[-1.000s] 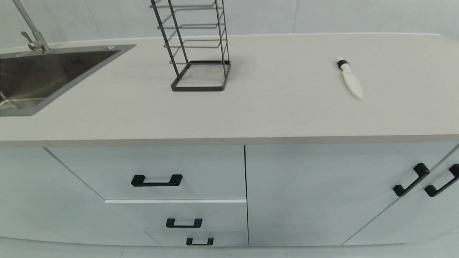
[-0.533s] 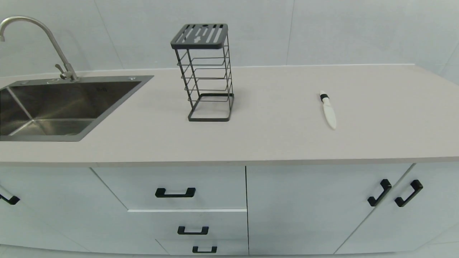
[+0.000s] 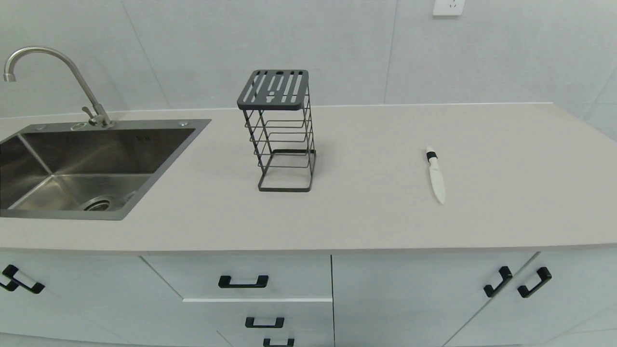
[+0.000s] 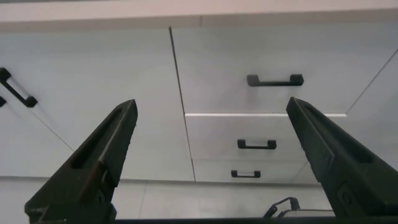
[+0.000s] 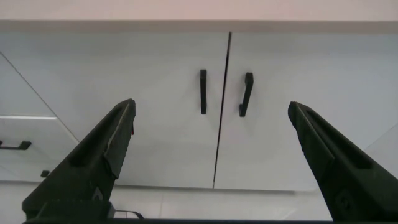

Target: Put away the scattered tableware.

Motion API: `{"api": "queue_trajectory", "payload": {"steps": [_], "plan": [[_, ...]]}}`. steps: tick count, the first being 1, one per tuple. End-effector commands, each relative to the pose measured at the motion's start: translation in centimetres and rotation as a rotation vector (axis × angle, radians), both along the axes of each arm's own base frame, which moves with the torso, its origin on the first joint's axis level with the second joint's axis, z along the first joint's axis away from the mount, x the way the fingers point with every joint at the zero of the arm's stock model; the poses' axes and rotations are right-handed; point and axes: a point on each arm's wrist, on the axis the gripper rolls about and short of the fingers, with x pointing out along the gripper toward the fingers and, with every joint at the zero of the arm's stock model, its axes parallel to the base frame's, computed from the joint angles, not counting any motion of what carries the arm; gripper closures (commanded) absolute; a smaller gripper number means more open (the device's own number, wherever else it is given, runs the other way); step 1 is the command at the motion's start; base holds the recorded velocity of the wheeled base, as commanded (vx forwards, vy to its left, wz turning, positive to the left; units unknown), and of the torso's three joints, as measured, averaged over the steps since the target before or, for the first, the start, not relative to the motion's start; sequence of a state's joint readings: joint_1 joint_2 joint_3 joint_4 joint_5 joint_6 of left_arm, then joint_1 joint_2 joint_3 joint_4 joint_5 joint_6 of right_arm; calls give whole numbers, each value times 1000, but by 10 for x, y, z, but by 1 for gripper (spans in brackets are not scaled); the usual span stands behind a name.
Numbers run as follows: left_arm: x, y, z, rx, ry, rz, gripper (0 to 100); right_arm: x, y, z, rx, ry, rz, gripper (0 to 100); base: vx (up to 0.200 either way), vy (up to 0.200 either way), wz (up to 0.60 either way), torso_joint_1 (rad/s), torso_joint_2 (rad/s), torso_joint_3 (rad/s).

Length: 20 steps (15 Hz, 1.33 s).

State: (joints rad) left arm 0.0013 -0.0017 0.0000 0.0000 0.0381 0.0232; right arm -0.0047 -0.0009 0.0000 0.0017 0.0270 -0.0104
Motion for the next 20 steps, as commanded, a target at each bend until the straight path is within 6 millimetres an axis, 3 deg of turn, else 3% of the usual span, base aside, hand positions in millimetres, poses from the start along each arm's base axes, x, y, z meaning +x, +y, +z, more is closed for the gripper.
{"api": "queue_trajectory", "payload": {"steps": [1,14,20], "plan": [[0,0,0,0,2,1,0,0,0,0,0,1,1,0,0,0,0,276,-515,-256],[0,0,0,-8,0,2,0,0,0,0,0,1,-1,0,0,0,0,281,-548,-267],[0,0,0,-3,0,1,0,0,0,0,1,1,-1,0,200,0,0,89,-176,-89]]}}
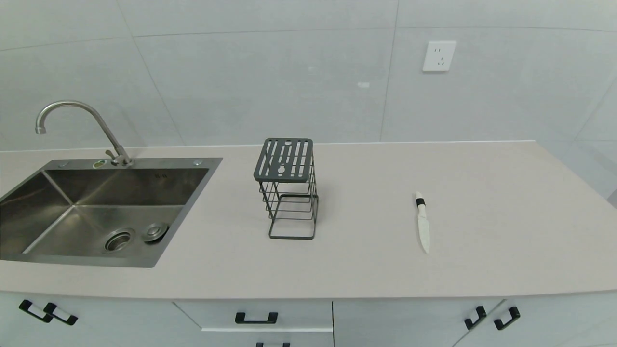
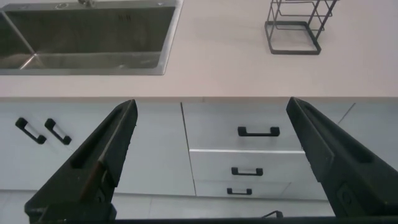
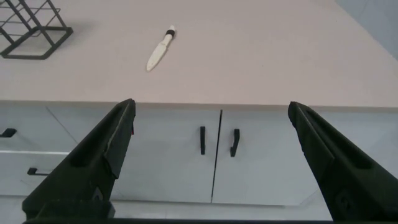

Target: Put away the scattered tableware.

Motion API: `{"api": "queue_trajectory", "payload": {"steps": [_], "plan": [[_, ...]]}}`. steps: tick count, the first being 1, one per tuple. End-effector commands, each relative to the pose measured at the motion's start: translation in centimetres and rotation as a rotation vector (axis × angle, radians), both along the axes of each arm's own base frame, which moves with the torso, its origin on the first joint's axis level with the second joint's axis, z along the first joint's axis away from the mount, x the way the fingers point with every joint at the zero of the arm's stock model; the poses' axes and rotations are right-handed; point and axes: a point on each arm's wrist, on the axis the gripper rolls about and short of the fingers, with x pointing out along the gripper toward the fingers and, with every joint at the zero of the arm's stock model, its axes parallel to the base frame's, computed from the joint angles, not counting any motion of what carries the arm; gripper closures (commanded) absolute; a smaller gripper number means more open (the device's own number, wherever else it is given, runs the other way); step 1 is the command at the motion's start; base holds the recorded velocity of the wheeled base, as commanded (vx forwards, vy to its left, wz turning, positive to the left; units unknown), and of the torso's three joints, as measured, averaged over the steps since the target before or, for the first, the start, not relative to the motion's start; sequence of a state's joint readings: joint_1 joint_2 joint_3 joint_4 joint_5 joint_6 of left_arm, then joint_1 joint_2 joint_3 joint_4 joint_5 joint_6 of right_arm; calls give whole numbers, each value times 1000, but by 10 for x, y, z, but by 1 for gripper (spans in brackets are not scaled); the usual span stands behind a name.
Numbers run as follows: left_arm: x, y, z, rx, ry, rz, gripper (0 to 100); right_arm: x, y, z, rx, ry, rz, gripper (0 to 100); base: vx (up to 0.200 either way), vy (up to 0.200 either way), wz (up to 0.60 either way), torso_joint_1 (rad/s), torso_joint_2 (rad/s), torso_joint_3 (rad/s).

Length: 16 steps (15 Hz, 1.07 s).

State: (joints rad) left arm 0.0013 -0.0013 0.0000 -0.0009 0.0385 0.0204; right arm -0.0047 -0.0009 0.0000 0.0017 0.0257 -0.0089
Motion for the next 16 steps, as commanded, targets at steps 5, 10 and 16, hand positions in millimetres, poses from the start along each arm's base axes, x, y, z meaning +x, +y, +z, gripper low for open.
{"api": "queue_trajectory", "payload": {"steps": [5,10,16], "plan": [[0,0,0,-2,1,0,0,0,0,0,-2,1,0,0,0,0,0,0,0,0],[0,0,0,-7,0,0,0,0,0,0,-2,1,0,0,0,0,0,0,0,0],[0,0,0,-13,0,-1,0,0,0,0,0,1,0,0,0,0,0,9,0,9]]}}
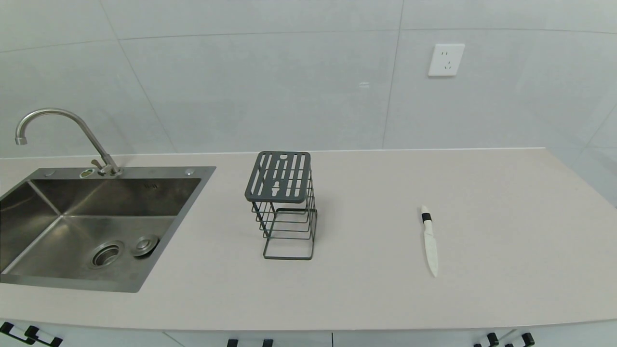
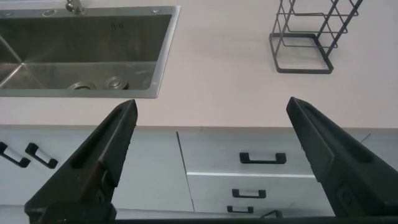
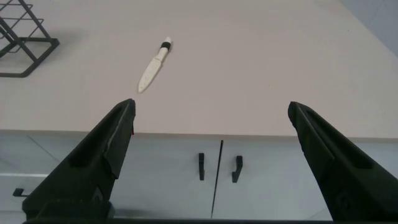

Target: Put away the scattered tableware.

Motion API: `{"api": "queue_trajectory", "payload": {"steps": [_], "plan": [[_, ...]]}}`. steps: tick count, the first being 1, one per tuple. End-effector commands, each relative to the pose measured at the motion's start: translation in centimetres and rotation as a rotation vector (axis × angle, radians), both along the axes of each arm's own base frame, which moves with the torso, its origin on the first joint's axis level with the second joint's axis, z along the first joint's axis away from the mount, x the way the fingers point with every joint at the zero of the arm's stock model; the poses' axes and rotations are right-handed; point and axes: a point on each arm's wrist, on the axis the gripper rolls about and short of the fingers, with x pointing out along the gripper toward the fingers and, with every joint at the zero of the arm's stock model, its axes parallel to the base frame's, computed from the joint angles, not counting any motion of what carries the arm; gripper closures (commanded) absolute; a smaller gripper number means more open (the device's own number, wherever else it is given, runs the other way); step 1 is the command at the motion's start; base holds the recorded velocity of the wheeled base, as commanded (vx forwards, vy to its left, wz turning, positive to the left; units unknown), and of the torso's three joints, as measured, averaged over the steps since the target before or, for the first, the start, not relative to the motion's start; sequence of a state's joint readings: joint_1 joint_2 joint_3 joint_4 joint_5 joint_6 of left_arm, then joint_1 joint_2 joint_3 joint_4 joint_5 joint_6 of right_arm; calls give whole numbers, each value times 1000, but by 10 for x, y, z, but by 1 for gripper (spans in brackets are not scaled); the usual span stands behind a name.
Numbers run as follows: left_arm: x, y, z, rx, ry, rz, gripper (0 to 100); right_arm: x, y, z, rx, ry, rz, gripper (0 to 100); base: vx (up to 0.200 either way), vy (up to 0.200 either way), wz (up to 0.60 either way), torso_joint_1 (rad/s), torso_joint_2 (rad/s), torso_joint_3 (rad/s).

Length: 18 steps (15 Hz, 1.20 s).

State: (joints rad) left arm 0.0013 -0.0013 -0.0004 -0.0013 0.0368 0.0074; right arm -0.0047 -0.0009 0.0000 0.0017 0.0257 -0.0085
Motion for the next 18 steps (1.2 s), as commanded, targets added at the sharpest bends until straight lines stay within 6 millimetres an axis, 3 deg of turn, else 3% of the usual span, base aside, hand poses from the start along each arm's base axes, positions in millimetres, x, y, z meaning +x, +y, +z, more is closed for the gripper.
{"api": "queue_trajectory", "payload": {"steps": [1,18], "plan": [[0,0,0,-21,1,0,0,0,0,0,-2,1,0,0,0,0,0,144,-2,168],[0,0,0,-49,0,2,0,0,0,2,-24,-21,5,0,0,0,0,10,1,9]]}}
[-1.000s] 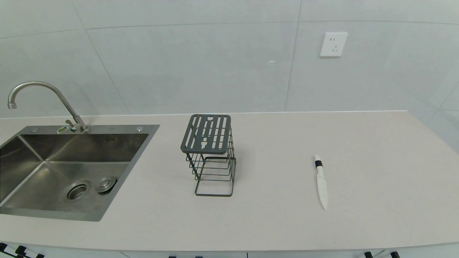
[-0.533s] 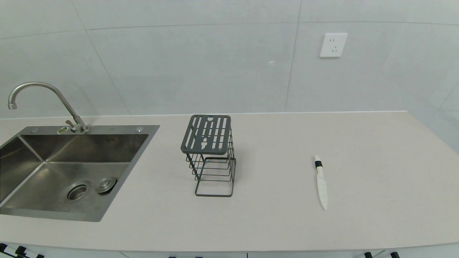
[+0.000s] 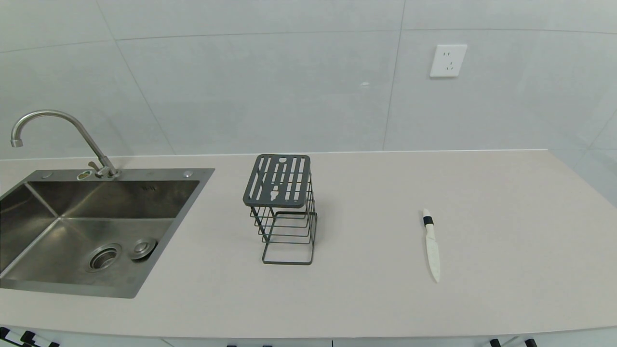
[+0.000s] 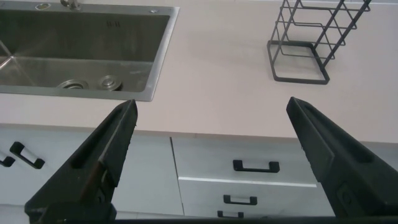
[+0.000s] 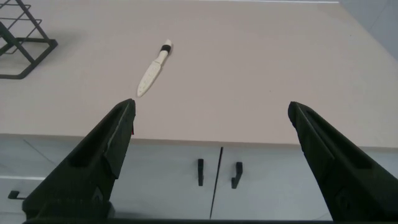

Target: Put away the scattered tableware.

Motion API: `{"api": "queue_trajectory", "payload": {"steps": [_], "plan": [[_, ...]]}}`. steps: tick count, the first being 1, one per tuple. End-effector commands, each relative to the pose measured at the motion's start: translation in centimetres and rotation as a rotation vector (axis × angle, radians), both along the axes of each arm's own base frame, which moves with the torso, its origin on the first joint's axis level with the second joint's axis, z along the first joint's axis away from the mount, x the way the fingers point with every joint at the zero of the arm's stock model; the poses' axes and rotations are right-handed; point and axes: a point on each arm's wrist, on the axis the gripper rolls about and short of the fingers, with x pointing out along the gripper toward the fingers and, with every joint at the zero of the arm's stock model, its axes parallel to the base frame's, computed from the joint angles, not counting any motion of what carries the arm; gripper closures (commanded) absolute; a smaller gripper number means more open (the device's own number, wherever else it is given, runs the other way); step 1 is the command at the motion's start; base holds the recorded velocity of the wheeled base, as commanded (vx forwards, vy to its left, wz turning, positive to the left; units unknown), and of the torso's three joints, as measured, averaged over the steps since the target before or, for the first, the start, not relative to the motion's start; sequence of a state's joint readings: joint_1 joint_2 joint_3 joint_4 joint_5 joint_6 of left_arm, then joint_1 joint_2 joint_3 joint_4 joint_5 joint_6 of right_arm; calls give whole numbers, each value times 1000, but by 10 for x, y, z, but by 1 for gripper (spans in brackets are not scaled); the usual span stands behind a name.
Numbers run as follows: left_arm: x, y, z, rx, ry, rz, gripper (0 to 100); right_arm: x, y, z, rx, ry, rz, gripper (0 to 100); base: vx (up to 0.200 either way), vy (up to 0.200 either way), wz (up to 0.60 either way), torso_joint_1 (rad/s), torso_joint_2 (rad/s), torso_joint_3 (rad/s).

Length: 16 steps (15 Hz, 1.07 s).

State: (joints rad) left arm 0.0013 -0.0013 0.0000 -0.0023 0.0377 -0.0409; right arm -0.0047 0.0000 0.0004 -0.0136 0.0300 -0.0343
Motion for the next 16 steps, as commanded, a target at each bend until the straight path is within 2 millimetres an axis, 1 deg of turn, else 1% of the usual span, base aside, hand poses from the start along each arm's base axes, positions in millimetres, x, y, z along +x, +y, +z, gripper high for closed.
{"api": "queue_trajectory", "payload": {"steps": [1,3,4,6,7,8,9,10,11,13,15,16], "plan": [[0,0,0,-1,2,1,0,0,0,2,-7,-16,1,0,0,0,0,0,0,0],[0,0,0,-1,2,1,0,-1,0,15,-6,-140,0,0,0,0,0,0,0,0],[0,0,0,-1,1,1,0,-2,0,17,-5,-168,2,0,0,0,0,0,0,0],[0,0,0,-1,1,1,0,-3,0,21,-1,-175,12,0,0,0,0,0,0,0],[0,0,0,-1,2,1,0,-2,0,34,-2,-169,36,0,0,0,0,0,0,0],[0,0,0,-1,1,1,0,1,0,41,-1,-154,42,0,0,0,0,0,0,0],[0,0,0,-1,2,1,0,7,0,58,-1,-125,53,0,0,0,0,0,0,0],[0,0,0,-1,2,1,0,22,1,85,-2,-71,84,0,0,0,0,0,0,0],[0,0,0,-1,2,1,0,31,2,96,-4,-51,110,0,0,0,0,0,0,0],[0,0,0,-1,2,1,0,51,3,105,-7,-4,154,0,0,0,0,0,0,0],[0,0,0,-1,2,1,0,70,6,106,-5,58,217,0,0,0,0,0,0,0],[0,0,0,-1,2,1,0,75,8,104,-4,92,246,0,0,0,0,0,0,0]]}}
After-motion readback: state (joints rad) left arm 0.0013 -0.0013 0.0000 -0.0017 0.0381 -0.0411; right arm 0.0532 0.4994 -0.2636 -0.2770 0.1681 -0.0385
